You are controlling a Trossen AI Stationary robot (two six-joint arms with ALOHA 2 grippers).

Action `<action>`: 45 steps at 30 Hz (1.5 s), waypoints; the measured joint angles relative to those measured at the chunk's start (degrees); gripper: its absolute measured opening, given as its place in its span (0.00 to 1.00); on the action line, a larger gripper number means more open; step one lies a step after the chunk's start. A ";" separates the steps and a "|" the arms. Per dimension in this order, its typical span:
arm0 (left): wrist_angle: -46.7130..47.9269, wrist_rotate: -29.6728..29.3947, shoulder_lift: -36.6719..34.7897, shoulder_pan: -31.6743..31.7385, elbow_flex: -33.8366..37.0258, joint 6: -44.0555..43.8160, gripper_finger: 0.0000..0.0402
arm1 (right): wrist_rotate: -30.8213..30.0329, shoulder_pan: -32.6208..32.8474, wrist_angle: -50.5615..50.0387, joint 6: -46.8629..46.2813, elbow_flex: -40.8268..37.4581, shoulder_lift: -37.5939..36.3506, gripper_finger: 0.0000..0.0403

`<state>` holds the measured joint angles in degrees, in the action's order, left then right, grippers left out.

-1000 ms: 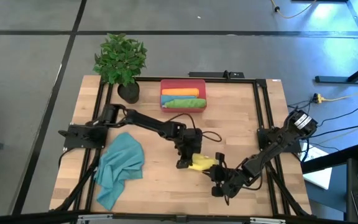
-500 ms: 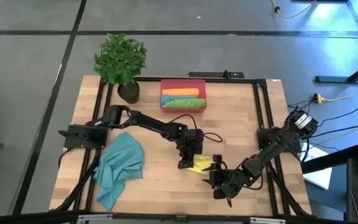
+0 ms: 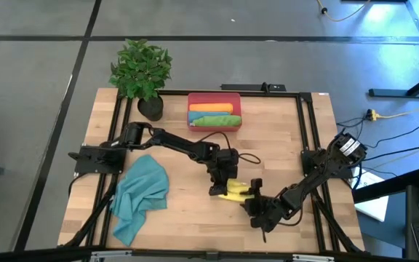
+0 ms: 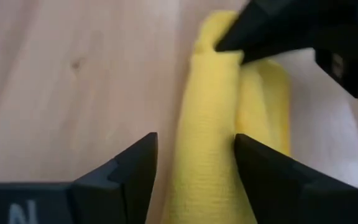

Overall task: Roll microfiber towels into tight, uniform cylinder then place into a basket
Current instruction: Roll the yellow towel

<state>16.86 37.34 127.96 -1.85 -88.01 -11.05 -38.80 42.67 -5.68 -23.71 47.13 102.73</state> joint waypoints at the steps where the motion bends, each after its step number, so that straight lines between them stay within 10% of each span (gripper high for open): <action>1: -0.04 0.15 -0.04 0.03 -0.01 0.00 0.00 | -0.63 -0.01 -0.91 -0.68 0.00 0.05 0.54; 11: -0.15 1.20 -0.11 0.02 -0.02 0.00 0.00 | -3.34 -0.13 -5.55 -3.20 0.02 0.03 0.43; 21: -0.31 1.17 -0.20 0.04 -0.09 3.19 0.00 | 1.63 -2.26 -8.63 -11.60 0.13 -0.13 0.05; 32: 1.46 -0.93 -2.40 -0.18 -0.07 8.79 0.16 | 12.50 -7.03 -9.44 -17.07 -0.04 -5.56 0.05; 45: 7.01 -20.66 -9.35 -3.56 -0.05 21.25 0.24 | 25.96 -14.59 2.10 -23.03 -6.68 -7.49 0.05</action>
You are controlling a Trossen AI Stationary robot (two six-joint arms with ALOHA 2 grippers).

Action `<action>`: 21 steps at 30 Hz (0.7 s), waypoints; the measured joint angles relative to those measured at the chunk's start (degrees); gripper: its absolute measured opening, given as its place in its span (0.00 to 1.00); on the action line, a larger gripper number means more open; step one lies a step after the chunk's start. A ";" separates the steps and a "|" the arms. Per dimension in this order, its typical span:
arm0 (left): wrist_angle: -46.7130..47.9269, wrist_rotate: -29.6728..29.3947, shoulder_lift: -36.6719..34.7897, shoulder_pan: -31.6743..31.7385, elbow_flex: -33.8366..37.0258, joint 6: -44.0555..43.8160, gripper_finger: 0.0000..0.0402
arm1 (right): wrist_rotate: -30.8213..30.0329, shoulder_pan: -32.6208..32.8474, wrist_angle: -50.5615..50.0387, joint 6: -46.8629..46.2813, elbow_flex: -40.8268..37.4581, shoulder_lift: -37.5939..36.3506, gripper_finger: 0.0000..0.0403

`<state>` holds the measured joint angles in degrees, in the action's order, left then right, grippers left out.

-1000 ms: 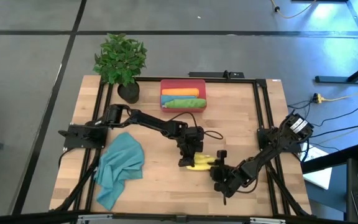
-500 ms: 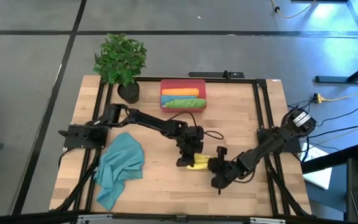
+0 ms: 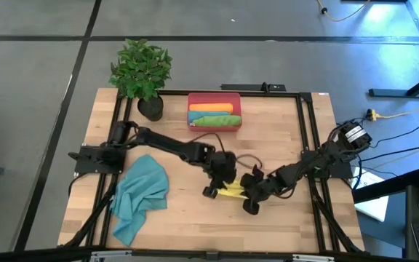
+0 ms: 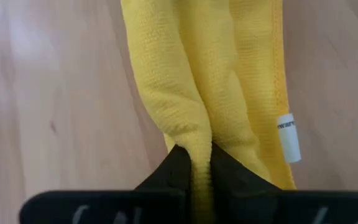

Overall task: Roll microfiber towels into tight, uniform cylinder then place into a basket
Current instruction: Roll the yellow towel

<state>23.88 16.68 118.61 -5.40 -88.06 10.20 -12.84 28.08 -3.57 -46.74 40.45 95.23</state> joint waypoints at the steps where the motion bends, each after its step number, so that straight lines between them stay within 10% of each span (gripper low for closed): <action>1: -0.17 -1.32 0.00 -0.88 -0.08 1.29 0.24 | 0.57 -0.42 1.80 0.05 -0.66 -0.31 0.05; 15: -1.22 -33.19 0.11 -13.01 0.03 17.66 0.24 | 4.49 -3.48 24.97 -6.05 -16.40 -5.92 0.05; 21: -3.94 -37.04 0.15 -14.13 0.03 21.37 0.24 | 7.93 -5.68 30.50 -9.85 -20.46 -6.09 0.05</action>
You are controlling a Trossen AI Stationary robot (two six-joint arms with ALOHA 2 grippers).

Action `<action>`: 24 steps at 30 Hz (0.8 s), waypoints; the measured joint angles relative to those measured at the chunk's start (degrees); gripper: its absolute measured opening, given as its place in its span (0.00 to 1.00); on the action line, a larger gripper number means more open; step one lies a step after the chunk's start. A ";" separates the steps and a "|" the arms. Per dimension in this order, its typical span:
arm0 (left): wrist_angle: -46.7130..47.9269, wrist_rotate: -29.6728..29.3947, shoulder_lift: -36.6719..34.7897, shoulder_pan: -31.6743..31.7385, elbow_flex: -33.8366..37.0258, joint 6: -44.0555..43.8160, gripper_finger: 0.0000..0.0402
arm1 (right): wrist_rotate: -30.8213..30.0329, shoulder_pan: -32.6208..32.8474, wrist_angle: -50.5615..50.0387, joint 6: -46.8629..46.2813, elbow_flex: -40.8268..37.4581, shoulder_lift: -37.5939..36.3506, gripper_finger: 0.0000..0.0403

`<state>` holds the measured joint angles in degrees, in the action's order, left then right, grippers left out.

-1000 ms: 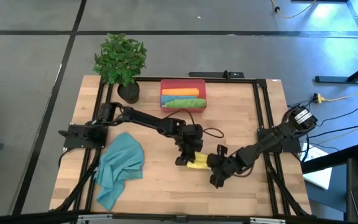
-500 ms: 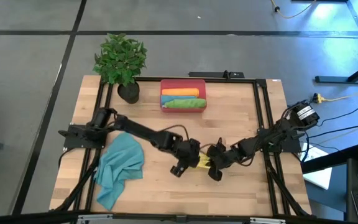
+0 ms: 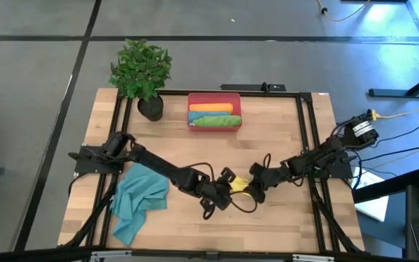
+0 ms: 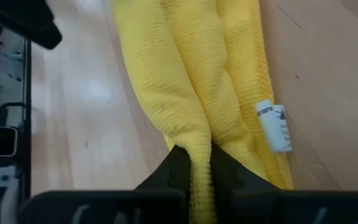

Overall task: Roll microfiber towels into tight, uniform cylinder then place into a basket
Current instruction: Roll the yellow towel

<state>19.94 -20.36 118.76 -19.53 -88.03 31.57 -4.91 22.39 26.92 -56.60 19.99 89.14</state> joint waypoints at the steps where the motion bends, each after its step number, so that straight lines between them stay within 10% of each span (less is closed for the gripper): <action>1: -0.22 -0.05 0.07 0.00 0.00 0.25 0.24 | 0.68 -0.42 0.26 -0.19 -0.17 0.00 0.05; 24: -3.43 -9.54 5.93 -0.99 -0.01 7.39 0.51 | 5.69 -3.57 0.60 -2.84 -0.48 0.07 0.06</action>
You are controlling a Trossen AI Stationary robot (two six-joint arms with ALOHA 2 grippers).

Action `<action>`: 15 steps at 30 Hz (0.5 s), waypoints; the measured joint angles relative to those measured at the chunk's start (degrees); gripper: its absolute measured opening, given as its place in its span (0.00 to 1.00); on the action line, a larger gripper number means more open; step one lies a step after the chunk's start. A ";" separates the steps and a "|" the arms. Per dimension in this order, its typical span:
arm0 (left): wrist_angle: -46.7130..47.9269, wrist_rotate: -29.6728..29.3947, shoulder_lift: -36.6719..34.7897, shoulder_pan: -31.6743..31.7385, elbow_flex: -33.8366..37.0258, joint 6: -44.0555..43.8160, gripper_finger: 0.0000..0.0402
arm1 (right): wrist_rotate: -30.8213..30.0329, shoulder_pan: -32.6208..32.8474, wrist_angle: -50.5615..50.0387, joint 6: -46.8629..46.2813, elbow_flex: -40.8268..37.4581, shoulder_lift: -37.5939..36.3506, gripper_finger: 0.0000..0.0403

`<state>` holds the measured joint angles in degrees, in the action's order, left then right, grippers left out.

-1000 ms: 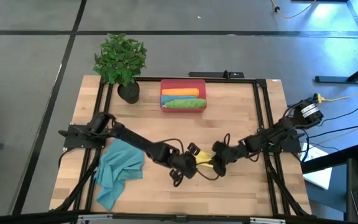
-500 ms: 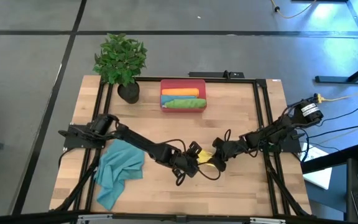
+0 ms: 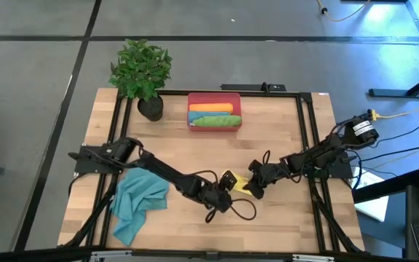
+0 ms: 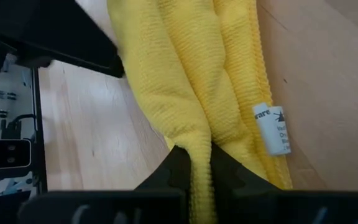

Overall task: Roll microfiber towels into tight, uniform cylinder then place into a basket
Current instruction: Roll the yellow towel

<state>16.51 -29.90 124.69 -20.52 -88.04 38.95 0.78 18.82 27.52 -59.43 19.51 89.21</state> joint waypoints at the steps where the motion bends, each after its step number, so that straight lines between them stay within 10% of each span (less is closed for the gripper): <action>1: -0.64 -0.33 0.68 0.25 -0.14 0.43 0.51 | 0.09 -0.03 0.02 -0.12 0.00 0.00 0.06; 15: -2.07 -2.13 4.69 3.48 -0.32 2.24 0.50 | 0.85 -0.03 0.74 -0.48 -0.04 0.04 0.06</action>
<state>14.43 -32.03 129.38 -17.04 -88.36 41.19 1.62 18.79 28.26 -59.91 19.46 89.25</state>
